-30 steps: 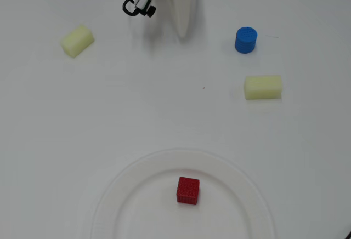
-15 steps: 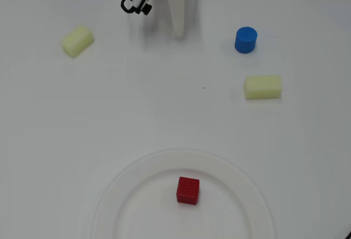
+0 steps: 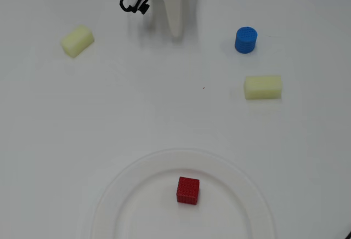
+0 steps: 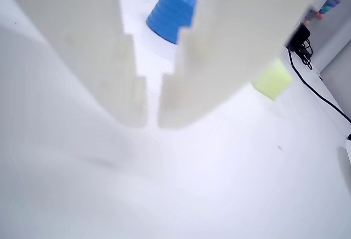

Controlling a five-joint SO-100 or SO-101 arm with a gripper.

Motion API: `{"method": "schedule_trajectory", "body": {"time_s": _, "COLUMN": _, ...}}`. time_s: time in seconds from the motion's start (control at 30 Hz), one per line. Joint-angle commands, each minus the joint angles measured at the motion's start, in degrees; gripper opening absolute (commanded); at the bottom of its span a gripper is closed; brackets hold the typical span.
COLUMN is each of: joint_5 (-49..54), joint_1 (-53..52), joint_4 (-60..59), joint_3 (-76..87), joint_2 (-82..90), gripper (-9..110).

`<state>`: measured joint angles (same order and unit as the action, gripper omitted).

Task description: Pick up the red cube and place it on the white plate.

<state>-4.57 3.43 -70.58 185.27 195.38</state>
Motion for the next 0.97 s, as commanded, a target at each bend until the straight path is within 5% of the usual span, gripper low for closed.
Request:
{"method": "schedule_trajectory", "body": {"time_s": 0.0, "joint_5": 0.70, "joint_1": 0.09, "joint_4": -0.44, "joint_3": -0.26, "joint_2": 2.11, "gripper": 0}}
{"method": "schedule_trajectory", "body": {"time_s": 0.93, "joint_5": 0.09, "joint_1": -0.53, "joint_4": -0.44, "joint_3": -0.26, "joint_2": 2.11, "gripper": 4}}
